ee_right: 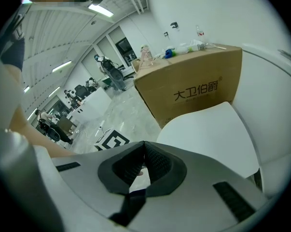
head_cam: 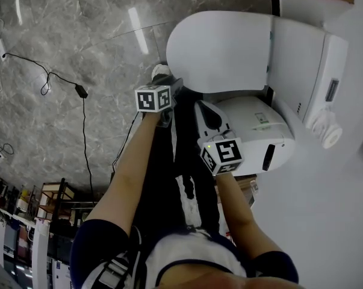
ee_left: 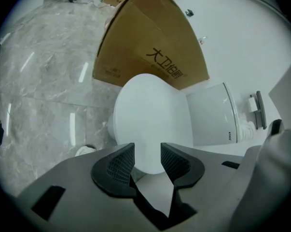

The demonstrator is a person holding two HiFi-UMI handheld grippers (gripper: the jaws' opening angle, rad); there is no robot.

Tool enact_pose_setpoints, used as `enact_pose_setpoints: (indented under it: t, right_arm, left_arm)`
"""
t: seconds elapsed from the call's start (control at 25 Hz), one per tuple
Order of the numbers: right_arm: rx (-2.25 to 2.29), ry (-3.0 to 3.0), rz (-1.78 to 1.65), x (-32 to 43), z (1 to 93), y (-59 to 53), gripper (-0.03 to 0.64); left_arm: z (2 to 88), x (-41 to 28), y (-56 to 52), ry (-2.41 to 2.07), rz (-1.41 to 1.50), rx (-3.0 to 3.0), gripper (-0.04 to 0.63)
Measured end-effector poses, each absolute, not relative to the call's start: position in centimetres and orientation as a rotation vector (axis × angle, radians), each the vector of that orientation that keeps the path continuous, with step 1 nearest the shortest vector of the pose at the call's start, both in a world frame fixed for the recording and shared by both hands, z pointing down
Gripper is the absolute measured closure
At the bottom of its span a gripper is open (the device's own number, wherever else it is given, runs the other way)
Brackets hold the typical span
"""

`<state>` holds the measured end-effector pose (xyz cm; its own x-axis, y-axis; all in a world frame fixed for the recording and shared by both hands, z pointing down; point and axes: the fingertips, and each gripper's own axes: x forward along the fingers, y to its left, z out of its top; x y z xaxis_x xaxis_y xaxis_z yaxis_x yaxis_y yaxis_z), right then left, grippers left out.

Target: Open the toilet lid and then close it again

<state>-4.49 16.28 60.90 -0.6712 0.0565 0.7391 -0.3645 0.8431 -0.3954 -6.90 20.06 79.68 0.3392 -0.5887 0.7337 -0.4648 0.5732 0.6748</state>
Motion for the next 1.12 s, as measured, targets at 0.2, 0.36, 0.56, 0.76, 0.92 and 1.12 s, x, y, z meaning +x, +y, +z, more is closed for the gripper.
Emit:
enact_pose_setpoints:
  t: [0.2,0.36,0.56,0.76,0.92,1.12]
  right_arm:
    - [0.234,-2.202,0.698,-4.3,61.7,16.3,0.607]
    - [0.24,-2.195,0.712,-4.4,62.2,16.2,0.607]
    - [0.251,-2.192,0.725,-4.4,62.7,15.9,0.607]
    - [0.257,-2.186,0.735,-4.1,63.2,15.5,0.607]
    - [0.253,-2.182,0.74,-4.1,63.3,15.6,0.607]
    - [0.25,-2.182,0.745,-4.0,63.3,15.4,0.607]
  left_arm:
    - [81.9,-6.4,20.4,-1.249,-0.118,0.968,0.425]
    - [83.0,-6.4,20.6,-1.234,-0.129,0.935,0.425]
    - [84.2,-6.4,20.7,-1.213,-0.149,0.915,0.425]
    - [85.2,-6.5,20.6,-1.204,-0.103,0.928,0.422]
    - [85.7,-6.8,20.3,-1.197,-0.06,0.942,0.42]
    - [85.8,-7.3,21.1,-1.24,0.025,0.953,0.514]
